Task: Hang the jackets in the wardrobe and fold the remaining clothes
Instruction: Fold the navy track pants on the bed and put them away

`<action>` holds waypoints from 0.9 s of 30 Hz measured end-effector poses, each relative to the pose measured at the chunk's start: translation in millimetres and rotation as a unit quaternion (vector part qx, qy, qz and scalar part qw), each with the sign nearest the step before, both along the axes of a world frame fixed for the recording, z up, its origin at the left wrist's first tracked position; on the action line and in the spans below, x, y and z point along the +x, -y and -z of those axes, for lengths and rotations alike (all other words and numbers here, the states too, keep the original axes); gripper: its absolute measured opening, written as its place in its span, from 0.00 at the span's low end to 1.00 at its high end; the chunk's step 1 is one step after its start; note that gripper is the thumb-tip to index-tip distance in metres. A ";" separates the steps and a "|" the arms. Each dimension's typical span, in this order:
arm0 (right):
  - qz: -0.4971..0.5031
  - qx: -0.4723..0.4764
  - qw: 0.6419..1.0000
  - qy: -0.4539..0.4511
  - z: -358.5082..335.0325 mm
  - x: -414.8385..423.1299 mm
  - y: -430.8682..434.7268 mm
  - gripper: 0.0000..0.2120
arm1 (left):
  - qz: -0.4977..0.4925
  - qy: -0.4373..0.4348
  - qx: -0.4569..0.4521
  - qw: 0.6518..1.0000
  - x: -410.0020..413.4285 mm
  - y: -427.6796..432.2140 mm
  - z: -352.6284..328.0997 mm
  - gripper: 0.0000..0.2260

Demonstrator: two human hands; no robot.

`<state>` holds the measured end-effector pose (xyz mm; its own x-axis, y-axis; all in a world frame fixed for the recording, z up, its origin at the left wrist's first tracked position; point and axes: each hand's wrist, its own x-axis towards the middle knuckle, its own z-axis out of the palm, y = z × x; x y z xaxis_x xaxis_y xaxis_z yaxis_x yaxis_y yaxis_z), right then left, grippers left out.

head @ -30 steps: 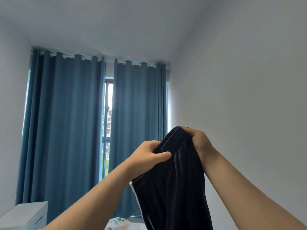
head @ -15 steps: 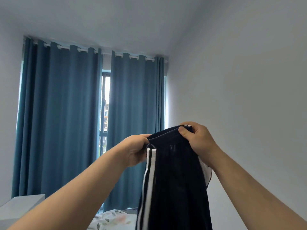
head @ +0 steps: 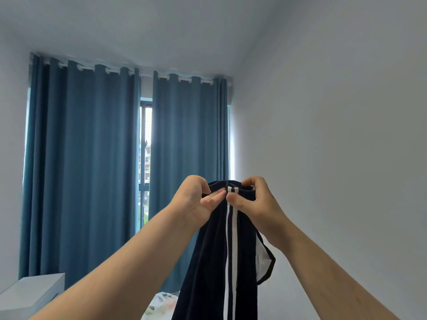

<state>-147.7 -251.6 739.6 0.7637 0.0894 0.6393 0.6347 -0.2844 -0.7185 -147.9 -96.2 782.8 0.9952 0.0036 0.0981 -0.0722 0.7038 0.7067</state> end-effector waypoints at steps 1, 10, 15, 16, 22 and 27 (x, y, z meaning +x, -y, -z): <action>0.012 -0.006 1.000 0.003 0.2 2.7 1.3 0.25 | 0.003 0.004 0.001 1.000 -1.9 -0.4 -1.5 0.37; 0.025 -0.002 0.999 0.046 -2.5 13.8 15.0 0.17 | 0.023 0.023 0.039 0.999 -9.8 -3.6 -5.8 0.32; -0.075 0.119 0.990 0.030 -11.6 11.5 26.4 0.08 | 0.000 0.031 0.226 0.974 -8.1 -9.2 -3.9 0.13; -0.095 0.136 0.986 0.017 -13.8 11.2 29.4 0.09 | -0.032 0.060 0.333 0.940 -5.9 -10.7 -1.9 0.09; -0.162 0.193 0.968 -0.008 -16.7 2.7 35.9 0.13 | 0.031 0.234 0.489 0.840 7.6 -7.2 15.0 0.24; -0.173 0.204 0.964 -0.009 -18.8 -4.0 38.2 0.07 | 0.118 0.269 0.367 0.883 7.6 7.4 31.8 0.16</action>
<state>-151.7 -289.8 758.4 0.7444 0.0846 0.6623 0.6277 0.2496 -0.7374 -140.3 -103.6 751.0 0.7690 -0.4581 0.4458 -0.4486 0.1100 0.8869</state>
